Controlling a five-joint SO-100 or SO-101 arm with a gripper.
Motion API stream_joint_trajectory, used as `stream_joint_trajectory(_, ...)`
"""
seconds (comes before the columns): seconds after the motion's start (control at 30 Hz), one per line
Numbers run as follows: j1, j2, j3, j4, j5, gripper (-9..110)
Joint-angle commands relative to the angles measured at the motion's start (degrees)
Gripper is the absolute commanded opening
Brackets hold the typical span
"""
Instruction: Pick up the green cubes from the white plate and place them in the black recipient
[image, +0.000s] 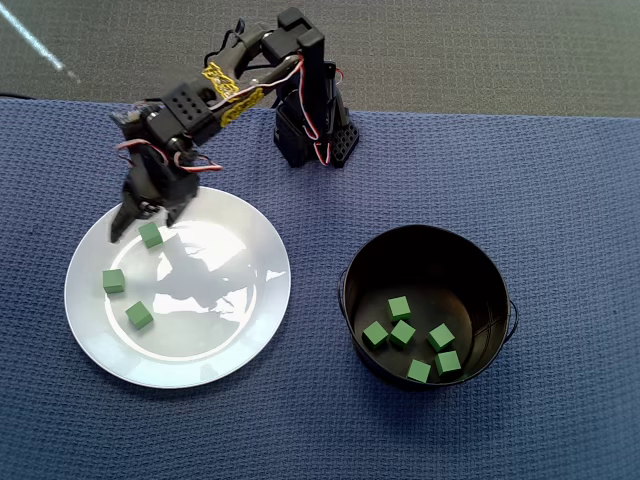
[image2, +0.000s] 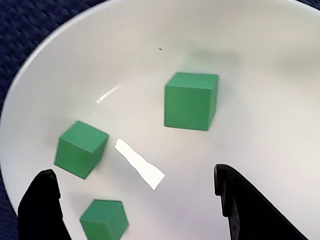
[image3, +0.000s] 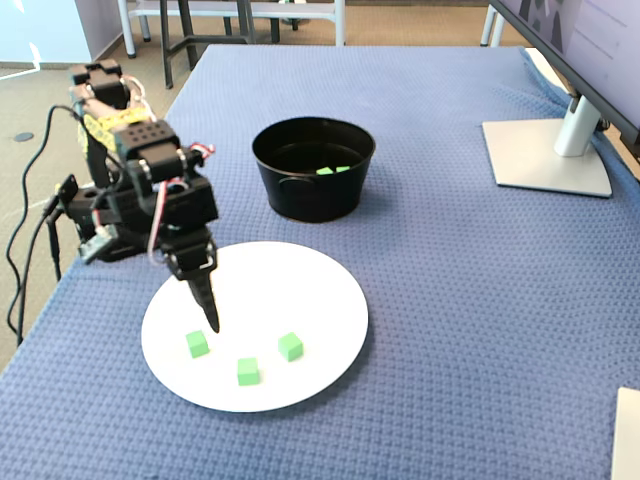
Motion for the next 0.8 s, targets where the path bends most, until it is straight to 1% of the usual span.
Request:
stream_joint_trajectory(0.0, -0.6, 4.5, 2.2, 1.1, 0.8, 33)
stream_joint_trajectory(0.07, -0.7, 4.3, 3.6, 1.1, 0.9, 31)
stream_joint_trajectory(0.3, 0.6, 3.0, 4.6, -1.6, -0.4, 31)
stream_joint_trajectory(0.53, 2.6, -3.0, 0.3, -1.9, -2.9, 29)
stream_joint_trajectory(0.77, 4.7, -9.1, -5.8, -0.3, -3.2, 27)
